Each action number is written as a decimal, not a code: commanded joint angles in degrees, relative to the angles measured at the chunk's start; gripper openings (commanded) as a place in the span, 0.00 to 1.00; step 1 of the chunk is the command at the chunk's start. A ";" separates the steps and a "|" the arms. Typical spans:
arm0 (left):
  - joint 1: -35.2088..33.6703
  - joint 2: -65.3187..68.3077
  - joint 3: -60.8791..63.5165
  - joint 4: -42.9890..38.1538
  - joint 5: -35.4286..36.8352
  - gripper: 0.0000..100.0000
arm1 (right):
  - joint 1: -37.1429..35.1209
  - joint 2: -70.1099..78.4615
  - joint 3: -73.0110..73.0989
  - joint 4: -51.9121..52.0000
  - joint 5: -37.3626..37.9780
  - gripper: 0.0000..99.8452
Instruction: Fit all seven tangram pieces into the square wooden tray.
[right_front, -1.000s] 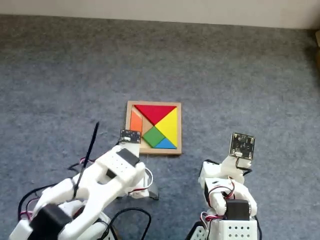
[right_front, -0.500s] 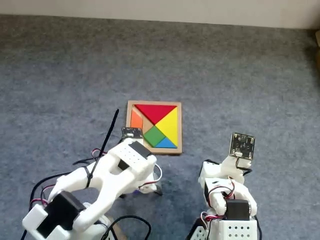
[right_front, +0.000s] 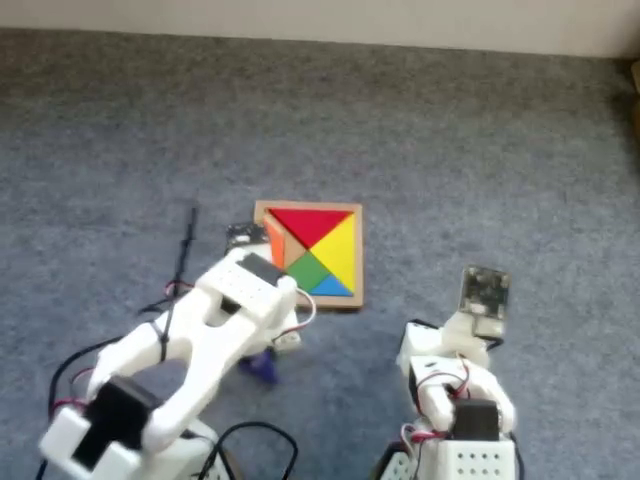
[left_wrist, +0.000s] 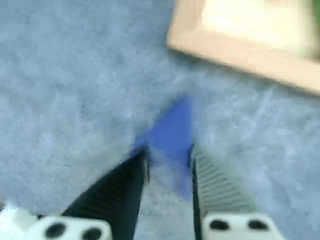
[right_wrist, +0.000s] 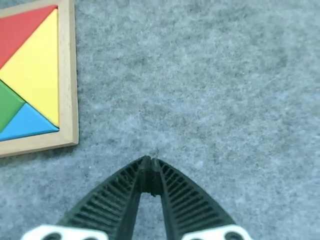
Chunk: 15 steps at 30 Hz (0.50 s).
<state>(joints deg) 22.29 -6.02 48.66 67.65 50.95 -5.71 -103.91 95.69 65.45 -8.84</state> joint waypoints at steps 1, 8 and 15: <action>-3.03 0.31 -0.31 0.09 -0.35 0.08 | 0.84 0.04 5.67 -1.19 0.44 0.01; -2.95 0.31 -4.79 0.18 -0.35 0.06 | 0.84 0.04 5.67 -1.19 0.44 0.01; -3.03 0.31 -10.24 5.63 -0.35 0.06 | 0.84 0.04 5.67 -1.19 0.44 0.01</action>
<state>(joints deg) 20.35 -5.05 42.86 68.53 50.86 -5.71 -103.91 95.69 65.45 -8.84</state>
